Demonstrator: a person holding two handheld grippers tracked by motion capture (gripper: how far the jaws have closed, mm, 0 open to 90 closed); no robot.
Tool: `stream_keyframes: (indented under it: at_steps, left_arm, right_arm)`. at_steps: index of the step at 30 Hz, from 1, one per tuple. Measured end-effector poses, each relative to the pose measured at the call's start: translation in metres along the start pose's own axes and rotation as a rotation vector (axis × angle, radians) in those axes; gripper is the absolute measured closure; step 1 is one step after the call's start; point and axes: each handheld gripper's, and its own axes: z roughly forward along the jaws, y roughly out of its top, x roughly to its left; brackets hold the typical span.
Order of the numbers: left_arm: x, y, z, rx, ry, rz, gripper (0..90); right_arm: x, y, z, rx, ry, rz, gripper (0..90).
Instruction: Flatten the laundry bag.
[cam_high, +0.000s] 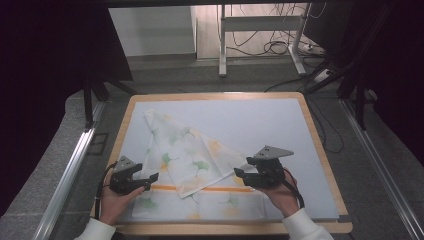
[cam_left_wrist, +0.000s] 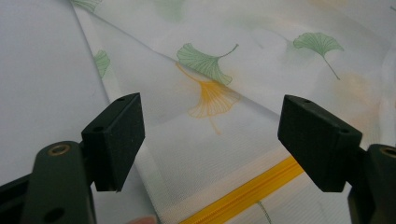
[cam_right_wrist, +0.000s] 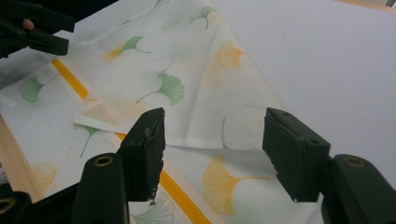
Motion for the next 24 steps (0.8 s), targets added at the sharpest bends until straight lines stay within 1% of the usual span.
stream_keyframes:
  at_steps: [12, 24]
  left_arm:
    - [0.0, 0.0, 0.0, -0.001, -0.001, -0.001, 22.5]
    - [0.0, 0.0, 0.001, 0.001, -0.004, -0.001, 22.6]
  right_arm:
    - [0.009, 0.001, 0.011, 0.022, 0.023, -0.018, 39.2]
    - [0.021, 0.003, 0.025, 0.045, 0.048, -0.04, 39.3]
